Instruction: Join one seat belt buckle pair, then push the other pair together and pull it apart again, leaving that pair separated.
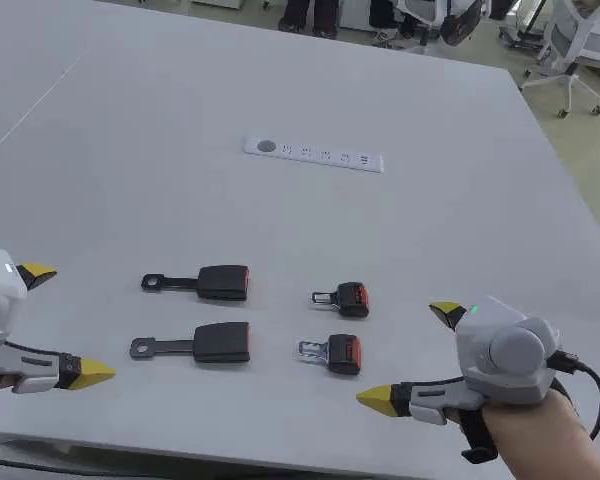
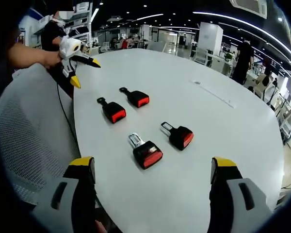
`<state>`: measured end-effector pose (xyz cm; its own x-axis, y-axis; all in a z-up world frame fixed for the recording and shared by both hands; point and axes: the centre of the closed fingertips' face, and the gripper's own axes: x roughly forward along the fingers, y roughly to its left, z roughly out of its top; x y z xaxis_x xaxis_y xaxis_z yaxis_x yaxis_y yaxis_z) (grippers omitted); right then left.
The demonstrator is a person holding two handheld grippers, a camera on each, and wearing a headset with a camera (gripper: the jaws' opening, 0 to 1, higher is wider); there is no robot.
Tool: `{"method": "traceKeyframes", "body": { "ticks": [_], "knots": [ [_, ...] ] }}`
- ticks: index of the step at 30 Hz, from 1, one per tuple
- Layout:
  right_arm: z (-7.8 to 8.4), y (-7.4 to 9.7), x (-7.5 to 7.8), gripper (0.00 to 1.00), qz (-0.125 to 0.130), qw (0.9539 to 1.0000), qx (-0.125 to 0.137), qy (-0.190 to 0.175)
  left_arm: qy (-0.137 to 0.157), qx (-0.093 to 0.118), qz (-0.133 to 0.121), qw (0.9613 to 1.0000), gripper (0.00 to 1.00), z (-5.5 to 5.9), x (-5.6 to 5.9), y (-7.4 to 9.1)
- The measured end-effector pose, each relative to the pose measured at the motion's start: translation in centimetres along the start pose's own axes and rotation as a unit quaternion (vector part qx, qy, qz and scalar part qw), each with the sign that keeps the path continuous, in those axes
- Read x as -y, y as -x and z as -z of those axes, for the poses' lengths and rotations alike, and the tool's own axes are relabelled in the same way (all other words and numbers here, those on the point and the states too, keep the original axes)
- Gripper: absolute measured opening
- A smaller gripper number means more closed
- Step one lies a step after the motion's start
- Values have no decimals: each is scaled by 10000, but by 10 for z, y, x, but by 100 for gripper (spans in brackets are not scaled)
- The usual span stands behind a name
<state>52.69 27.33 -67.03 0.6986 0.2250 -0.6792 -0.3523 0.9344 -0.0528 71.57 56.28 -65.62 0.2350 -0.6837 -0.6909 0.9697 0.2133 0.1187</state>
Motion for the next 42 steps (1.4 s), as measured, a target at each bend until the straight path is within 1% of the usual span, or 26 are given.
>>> {"method": "traceKeyframes", "body": {
  "ticks": [7,12,19,24,30,39,42],
  "knots": [
    [-2,0,-5,99,-29,10000,-18,77,-8,-22,43,10000,91,0,2,-1],
    [-4,3,-6,99,-38,9999,-5,107,-9,20,29,10000,91,-2,1,0],
    [-4,5,-4,99,-13,9999,-12,114,-8,-33,71,10000,91,1,5,-1],
    [-5,2,-2,99,18,10000,22,36,-38,-54,122,9999,90,1,7,-3],
    [-7,-1,-6,99,-17,10000,10,39,-89,-128,213,9997,90,4,12,-5],
    [-14,-3,-10,99,-95,9999,7,58,-63,-165,227,9996,90,6,12,-6],
    [-13,-2,-14,99,-147,9999,-10,75,-83,-201,229,9995,90,6,12,-6]
  ]
}}
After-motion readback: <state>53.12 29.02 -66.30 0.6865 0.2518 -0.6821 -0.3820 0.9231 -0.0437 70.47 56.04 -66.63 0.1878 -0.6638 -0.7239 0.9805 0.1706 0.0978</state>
